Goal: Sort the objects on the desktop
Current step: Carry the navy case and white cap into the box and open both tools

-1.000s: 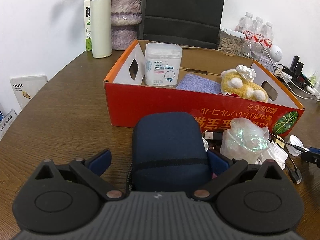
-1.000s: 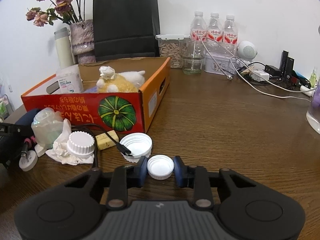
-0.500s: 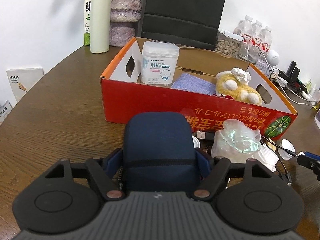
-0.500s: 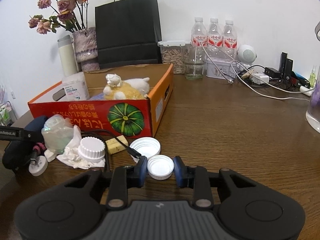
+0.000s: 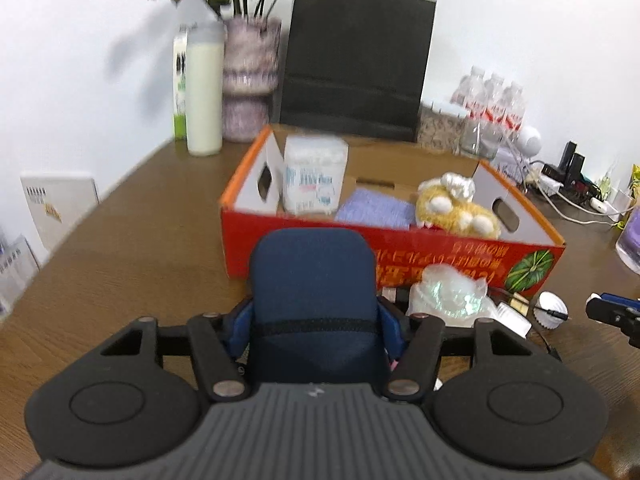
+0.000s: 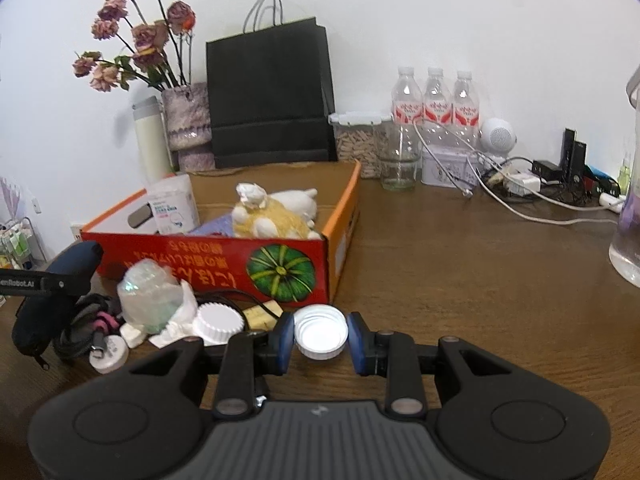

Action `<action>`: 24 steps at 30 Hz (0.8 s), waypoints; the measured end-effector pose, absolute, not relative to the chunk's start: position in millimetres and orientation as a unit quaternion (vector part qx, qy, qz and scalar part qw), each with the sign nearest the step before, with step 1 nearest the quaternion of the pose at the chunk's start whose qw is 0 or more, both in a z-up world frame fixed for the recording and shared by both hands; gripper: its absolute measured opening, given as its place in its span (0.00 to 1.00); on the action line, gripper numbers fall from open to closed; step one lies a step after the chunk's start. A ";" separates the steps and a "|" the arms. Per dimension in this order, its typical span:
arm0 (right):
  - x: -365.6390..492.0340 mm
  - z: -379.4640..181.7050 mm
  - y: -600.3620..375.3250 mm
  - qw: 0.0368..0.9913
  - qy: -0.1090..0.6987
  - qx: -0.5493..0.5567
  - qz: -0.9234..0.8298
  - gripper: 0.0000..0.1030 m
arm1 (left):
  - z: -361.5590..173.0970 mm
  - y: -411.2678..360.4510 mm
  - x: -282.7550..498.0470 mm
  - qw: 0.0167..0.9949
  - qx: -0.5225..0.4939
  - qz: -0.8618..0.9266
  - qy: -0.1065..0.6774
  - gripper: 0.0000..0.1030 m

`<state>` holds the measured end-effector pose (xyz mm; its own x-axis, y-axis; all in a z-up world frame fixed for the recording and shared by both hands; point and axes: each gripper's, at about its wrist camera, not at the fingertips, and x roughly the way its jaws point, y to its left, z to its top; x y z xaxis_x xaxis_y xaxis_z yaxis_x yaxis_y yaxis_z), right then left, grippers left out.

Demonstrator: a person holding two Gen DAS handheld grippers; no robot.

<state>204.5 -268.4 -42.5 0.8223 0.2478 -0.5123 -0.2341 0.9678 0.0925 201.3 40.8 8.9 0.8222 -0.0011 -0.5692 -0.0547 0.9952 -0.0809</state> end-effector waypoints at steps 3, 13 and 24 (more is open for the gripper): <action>205.7 -33.9 -260.6 0.957 0.258 0.010 0.135 0.27 | 22.3 38.1 195.1 0.961 -0.036 0.009 0.274 0.61; 233.3 0.5 -218.6 0.961 0.211 -0.007 0.178 0.27 | 56.1 29.7 215.1 0.974 -0.033 -0.013 0.223 0.61; 289.4 6.5 -172.1 0.956 0.206 -0.023 0.207 0.27 | 63.5 24.2 267.1 0.977 -0.036 -0.029 0.207 0.61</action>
<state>289.4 -172.1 6.5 0.8300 0.3862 -0.4024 -0.4048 0.9135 0.0416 267.1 24.2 63.5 0.9127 -0.0726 -0.4021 0.0425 0.9956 -0.0832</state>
